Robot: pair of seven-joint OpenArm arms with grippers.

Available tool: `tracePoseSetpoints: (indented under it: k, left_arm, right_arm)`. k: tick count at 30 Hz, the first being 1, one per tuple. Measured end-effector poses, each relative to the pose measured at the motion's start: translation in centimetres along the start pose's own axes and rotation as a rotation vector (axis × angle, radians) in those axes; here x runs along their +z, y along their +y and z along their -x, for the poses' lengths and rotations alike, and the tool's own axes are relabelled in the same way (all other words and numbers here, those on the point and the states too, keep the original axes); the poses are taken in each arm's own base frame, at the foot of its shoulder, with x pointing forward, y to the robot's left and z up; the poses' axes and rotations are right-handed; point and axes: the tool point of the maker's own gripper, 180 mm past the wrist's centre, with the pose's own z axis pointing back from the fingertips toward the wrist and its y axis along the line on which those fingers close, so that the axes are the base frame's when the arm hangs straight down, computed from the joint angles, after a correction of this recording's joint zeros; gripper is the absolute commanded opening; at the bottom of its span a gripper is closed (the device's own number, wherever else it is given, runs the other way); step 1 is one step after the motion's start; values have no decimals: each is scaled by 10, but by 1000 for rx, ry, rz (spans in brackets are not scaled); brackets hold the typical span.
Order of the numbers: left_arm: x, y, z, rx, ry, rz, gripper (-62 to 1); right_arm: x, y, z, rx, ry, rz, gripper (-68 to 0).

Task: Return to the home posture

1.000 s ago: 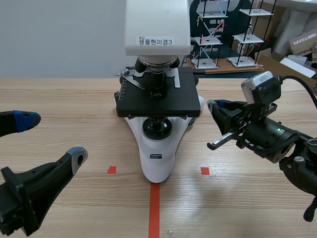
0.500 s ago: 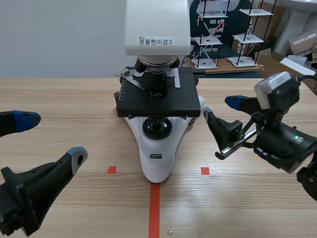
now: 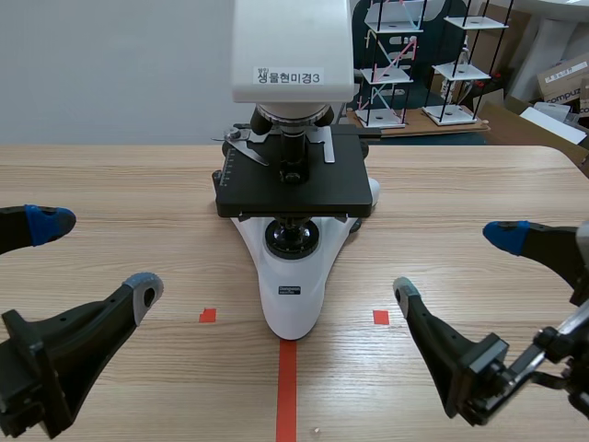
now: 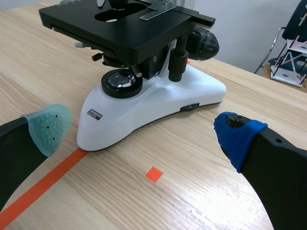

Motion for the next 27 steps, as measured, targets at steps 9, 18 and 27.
tracePoseSetpoints:
  k: [9,18,27]
  left_arm:
    - [0,0,0,0,0,0,14]
    - [0,0,0,0,0,0,14]
    - [0,0,0,0,0,0,14]
  right_arm:
    - [25,12,-24,7,11,-1,4]
    - [26,7,-29,28,12,8,4]
    - [26,7,-29,29,10,8,4]
